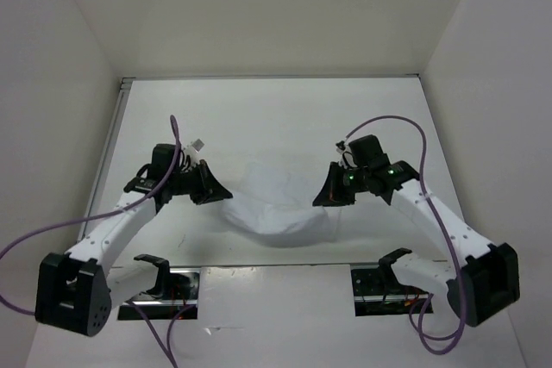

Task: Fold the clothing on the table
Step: Fold the skirt

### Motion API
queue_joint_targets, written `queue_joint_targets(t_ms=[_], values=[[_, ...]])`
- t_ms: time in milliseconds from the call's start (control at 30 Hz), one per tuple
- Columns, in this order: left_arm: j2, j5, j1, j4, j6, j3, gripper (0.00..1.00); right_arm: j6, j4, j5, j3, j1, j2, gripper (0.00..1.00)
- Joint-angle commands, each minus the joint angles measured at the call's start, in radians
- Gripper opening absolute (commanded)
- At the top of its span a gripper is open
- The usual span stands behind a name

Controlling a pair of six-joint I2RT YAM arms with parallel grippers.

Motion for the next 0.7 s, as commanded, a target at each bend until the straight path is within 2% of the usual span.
queue_joint_targets(t_ms=[0,133,467,667], values=[[-0.069,-0.055,0.006,-0.039,-0.014,0.047,0.01,0.110,-0.052,0.059,-0.011,-0.001,-0.085,0.00],[-0.022,-0.065,0.006,0.010,-0.014,0.075,0.01,0.161,-0.098,0.185,0.019,-0.001,-0.096,0.00],[0.311,-0.112,-0.003,0.148,0.059,0.282,0.01,0.327,-0.176,0.420,0.041,-0.001,-0.085,0.00],[0.408,-0.112,-0.033,0.168,0.081,0.348,0.01,0.403,-0.176,0.495,0.007,-0.010,-0.085,0.00]])
